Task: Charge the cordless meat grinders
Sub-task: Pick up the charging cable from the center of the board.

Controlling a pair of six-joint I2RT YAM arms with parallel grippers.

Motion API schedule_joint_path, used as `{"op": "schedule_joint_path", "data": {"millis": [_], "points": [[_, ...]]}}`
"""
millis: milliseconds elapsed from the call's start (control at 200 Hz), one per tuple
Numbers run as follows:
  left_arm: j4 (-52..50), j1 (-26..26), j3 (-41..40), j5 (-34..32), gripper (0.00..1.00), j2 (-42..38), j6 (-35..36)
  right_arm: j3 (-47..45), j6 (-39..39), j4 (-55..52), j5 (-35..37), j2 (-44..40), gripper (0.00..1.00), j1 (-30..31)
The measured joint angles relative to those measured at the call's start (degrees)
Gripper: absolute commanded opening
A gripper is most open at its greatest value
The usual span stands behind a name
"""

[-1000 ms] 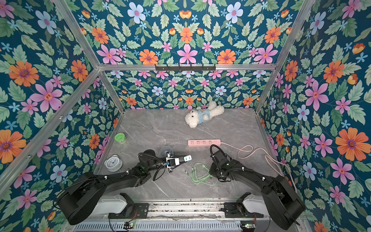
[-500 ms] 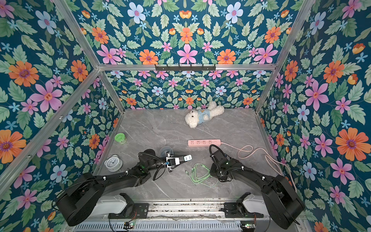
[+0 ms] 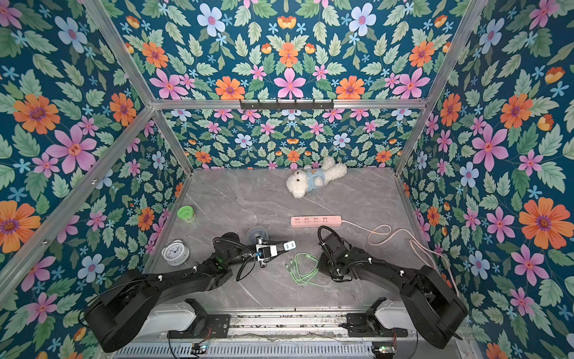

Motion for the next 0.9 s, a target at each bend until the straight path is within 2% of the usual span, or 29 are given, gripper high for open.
{"op": "schedule_joint_path", "data": {"millis": [230, 630, 900], "points": [[-0.81, -0.02, 0.26, -0.04, 0.0, -0.04, 0.04, 0.72, 0.57, 1.75, 0.66, 1.66, 0.26, 0.09], [-2.82, -0.24, 0.44, -0.28, 0.0, -0.81, 1.09, 5.68, -2.4, 4.24, 1.73, 9.38, 0.11, 0.09], [-3.08, -0.24, 0.59, -0.85, 0.0, -0.7, 1.49, 6.51, -3.96, 3.58, 1.97, 9.44, 0.05, 0.13]]}}
